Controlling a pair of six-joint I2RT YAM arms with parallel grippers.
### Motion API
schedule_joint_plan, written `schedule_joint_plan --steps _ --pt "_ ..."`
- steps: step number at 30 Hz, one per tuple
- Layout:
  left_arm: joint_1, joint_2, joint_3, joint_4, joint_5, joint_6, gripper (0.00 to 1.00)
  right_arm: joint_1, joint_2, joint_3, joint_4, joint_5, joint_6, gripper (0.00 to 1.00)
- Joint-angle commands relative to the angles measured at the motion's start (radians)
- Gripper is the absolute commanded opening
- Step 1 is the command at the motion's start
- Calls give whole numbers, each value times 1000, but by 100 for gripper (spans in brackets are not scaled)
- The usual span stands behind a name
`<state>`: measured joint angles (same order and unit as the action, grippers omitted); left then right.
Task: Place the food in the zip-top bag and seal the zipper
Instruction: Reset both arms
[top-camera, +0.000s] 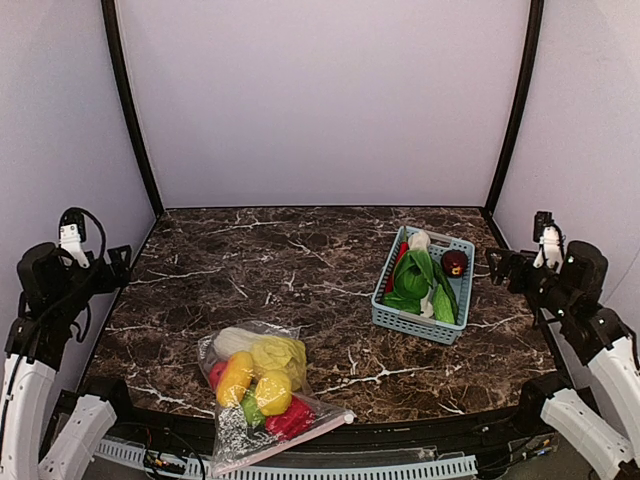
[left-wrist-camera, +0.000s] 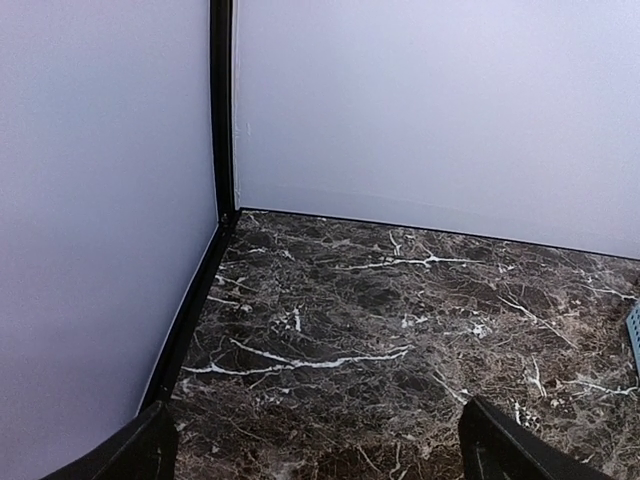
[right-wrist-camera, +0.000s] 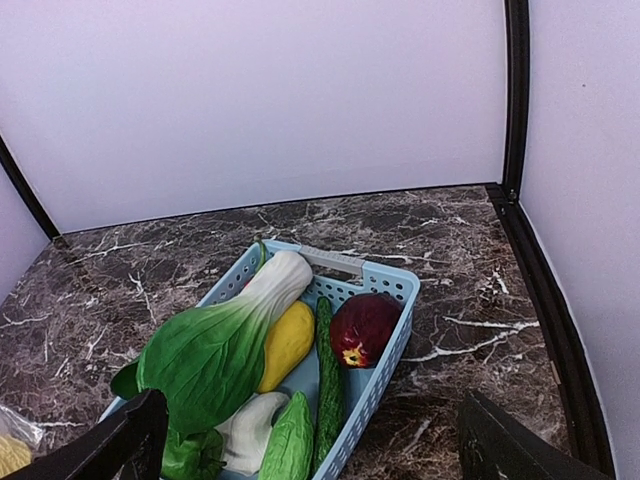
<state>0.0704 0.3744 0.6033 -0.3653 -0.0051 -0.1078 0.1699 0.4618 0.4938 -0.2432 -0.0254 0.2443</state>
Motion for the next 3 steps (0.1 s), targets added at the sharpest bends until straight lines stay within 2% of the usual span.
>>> schedule_joint_plan --steps 1,3 --pt "4 -3 -15 11 2 2 99 -3 10 -7 44 -2 -7 99" --pt "4 2 -12 8 2 -8 99 -3 11 -4 41 -1 -7 98"
